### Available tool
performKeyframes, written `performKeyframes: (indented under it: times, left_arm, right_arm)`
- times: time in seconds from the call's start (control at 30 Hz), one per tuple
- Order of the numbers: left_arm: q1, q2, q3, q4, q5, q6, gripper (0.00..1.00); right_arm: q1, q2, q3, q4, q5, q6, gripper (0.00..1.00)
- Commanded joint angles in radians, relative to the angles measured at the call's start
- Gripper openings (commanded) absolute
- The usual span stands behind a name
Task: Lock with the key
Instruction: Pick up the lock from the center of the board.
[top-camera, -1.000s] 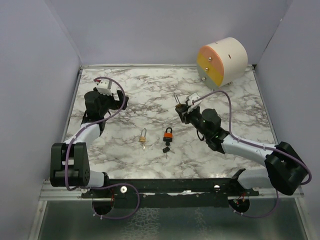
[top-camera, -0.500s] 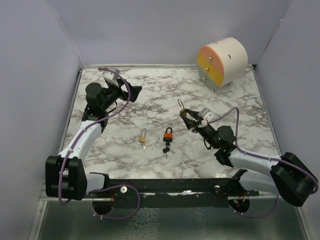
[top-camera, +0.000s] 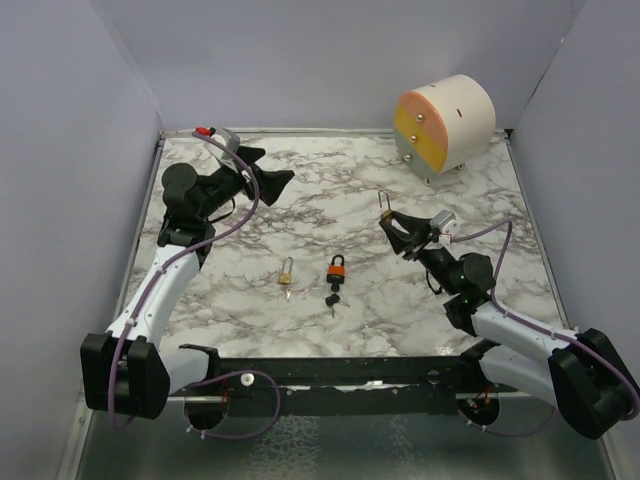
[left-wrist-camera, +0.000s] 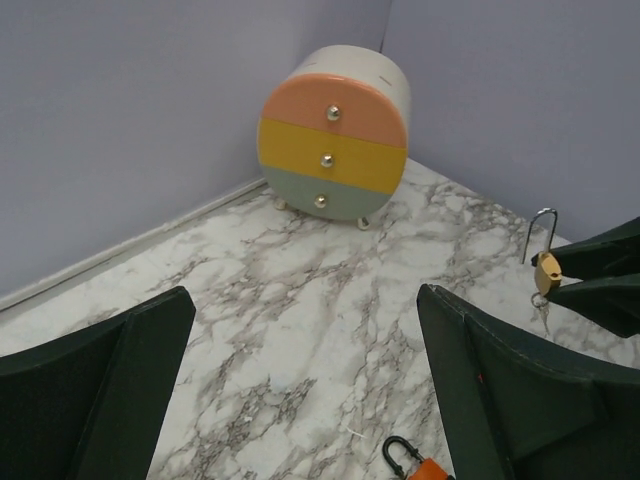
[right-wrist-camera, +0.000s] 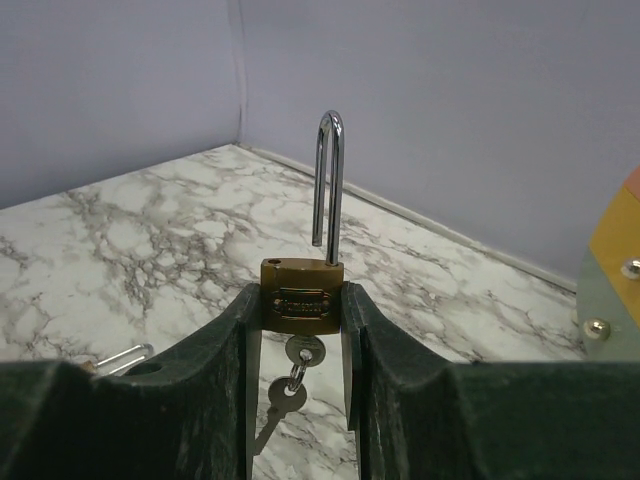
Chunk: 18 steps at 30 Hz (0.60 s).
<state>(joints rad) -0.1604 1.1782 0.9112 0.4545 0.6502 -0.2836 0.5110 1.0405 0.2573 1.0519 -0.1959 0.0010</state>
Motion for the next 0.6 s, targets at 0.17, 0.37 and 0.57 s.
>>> performKeyframes:
  times: [0.17,0.37,0.57]
  left_arm:
    - [-0.07,-0.01,0.053,0.046,0.202,-0.027,0.48]
    - [-0.128,-0.024,0.025,0.082,0.292,-0.014,0.36]
    - [-0.179,-0.038,-0.013,0.136,0.338,-0.015,0.3]
  right_arm:
    - [-0.003,-0.019,0.01,0.039,-0.076,0.078,0.01]
    - [-0.003,-0.025,0.013,0.036,-0.201,0.101,0.01]
    - [-0.004,-0.03,0.041,0.034,-0.317,0.136,0.01]
